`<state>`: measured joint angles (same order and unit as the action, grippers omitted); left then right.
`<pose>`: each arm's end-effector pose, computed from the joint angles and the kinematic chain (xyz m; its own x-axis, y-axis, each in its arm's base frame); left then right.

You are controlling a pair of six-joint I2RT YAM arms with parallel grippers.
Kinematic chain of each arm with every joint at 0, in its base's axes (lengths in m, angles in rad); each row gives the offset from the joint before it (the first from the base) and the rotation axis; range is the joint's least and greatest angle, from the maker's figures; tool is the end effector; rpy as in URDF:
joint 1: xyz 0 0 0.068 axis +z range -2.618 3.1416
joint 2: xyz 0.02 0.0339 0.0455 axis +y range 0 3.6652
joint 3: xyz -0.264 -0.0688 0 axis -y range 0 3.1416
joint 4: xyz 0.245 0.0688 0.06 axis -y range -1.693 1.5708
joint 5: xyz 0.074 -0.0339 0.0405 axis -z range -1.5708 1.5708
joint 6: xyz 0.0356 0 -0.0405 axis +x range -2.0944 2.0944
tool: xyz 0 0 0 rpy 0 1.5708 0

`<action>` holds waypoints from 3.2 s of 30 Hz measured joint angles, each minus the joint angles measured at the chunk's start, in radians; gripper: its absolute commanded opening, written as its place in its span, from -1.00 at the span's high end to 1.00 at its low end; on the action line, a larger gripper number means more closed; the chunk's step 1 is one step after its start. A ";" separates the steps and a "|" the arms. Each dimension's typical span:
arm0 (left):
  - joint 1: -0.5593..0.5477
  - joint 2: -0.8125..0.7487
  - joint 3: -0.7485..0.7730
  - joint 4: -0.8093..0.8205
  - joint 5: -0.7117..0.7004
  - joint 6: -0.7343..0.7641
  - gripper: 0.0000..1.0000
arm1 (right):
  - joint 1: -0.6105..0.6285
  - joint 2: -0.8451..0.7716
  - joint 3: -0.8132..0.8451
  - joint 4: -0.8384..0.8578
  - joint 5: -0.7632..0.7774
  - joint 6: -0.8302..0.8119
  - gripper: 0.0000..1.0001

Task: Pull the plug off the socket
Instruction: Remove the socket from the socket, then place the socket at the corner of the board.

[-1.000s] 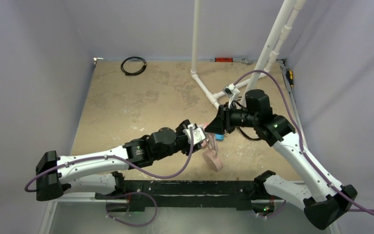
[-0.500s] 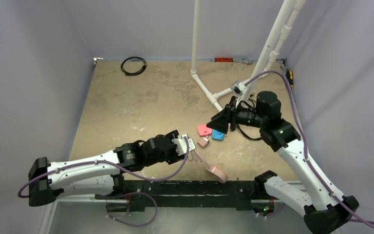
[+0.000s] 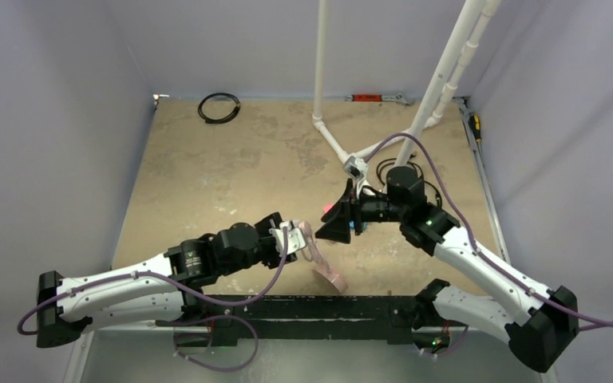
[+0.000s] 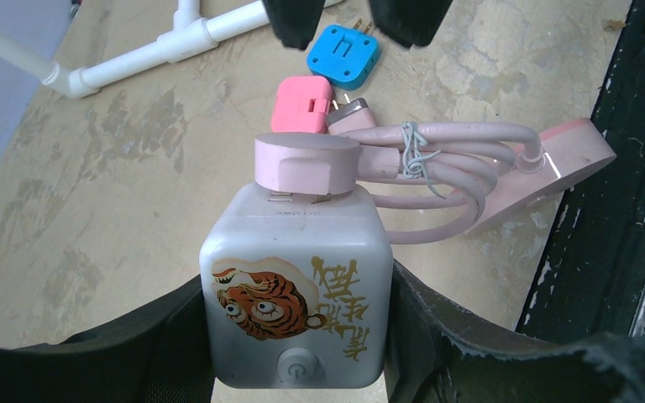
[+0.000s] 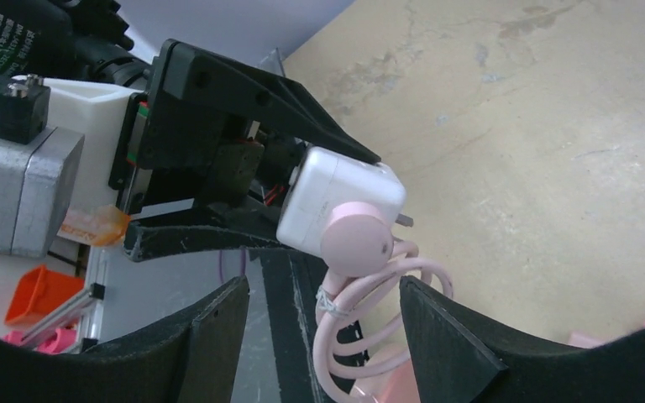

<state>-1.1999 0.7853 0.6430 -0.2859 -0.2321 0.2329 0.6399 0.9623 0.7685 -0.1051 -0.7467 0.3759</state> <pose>0.0740 -0.1678 0.2797 0.0454 0.5030 -0.8631 0.8435 0.4436 0.3029 0.1594 0.1488 0.3123 -0.5717 -0.0897 -0.8155 -0.8053 0.2516 0.5369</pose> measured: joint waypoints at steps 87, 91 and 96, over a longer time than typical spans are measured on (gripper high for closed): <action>-0.066 0.173 0.021 0.006 -0.146 0.018 1.00 | -0.040 0.075 0.280 -0.459 0.568 -0.158 1.00; -0.059 0.143 0.021 0.005 -0.169 0.013 1.00 | -0.040 0.077 0.279 -0.453 0.559 -0.157 1.00; 0.059 0.112 0.021 0.011 -0.129 -0.017 1.00 | -0.040 0.071 0.264 -0.423 0.541 -0.151 1.00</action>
<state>-1.1408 0.8974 0.6636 -0.2749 -0.3611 0.2161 0.5999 1.0332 1.0325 -0.5285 -0.2062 0.2245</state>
